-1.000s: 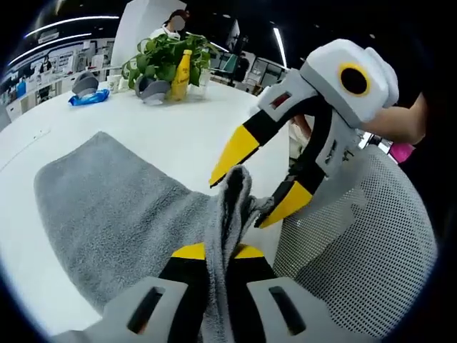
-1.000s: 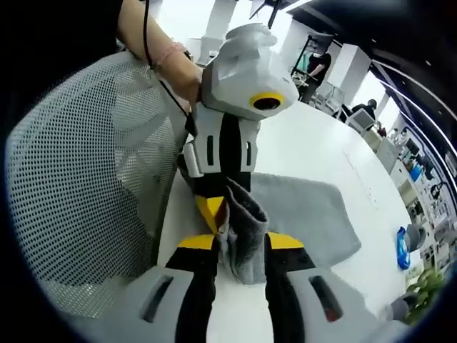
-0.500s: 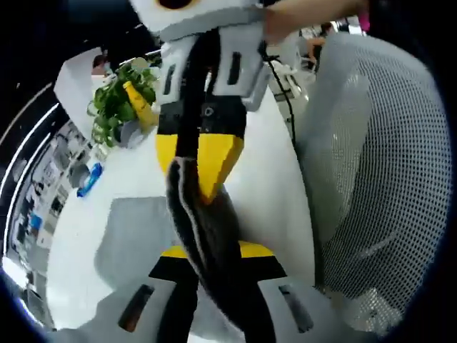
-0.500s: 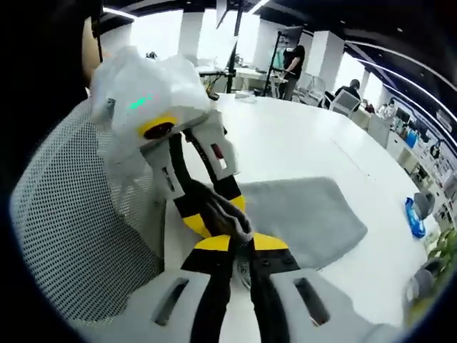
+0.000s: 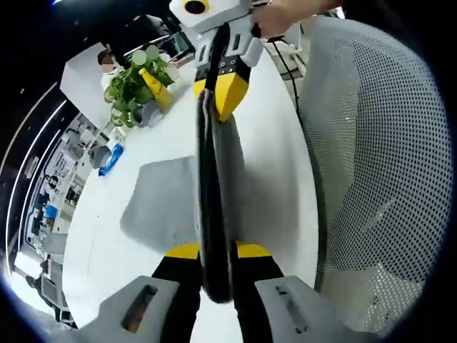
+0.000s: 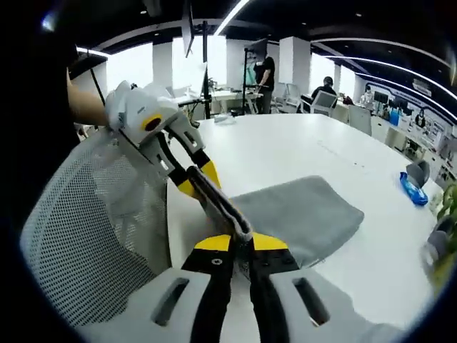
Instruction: Fold the towel on the table until its edges align and the towel forms a compact rectangular stack.
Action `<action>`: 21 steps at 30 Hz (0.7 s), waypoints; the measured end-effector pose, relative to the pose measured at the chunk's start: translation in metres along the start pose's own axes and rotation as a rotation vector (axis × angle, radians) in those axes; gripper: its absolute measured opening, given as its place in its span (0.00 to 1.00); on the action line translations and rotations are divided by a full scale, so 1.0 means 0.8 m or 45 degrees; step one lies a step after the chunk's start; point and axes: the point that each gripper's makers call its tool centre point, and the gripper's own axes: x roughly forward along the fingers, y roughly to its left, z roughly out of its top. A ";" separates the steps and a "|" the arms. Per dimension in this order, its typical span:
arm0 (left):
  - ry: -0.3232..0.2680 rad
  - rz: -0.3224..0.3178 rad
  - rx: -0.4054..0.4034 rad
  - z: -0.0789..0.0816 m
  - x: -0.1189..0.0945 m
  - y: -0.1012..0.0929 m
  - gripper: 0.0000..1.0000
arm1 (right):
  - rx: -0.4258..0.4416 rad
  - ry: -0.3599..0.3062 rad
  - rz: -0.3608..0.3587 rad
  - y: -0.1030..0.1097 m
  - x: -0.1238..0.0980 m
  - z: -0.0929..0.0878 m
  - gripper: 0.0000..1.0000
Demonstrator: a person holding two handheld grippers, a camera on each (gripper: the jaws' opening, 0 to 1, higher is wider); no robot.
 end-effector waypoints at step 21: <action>-0.434 -0.086 -0.589 0.027 -0.034 0.020 0.07 | 0.302 -0.133 -0.015 -0.019 -0.026 -0.017 0.05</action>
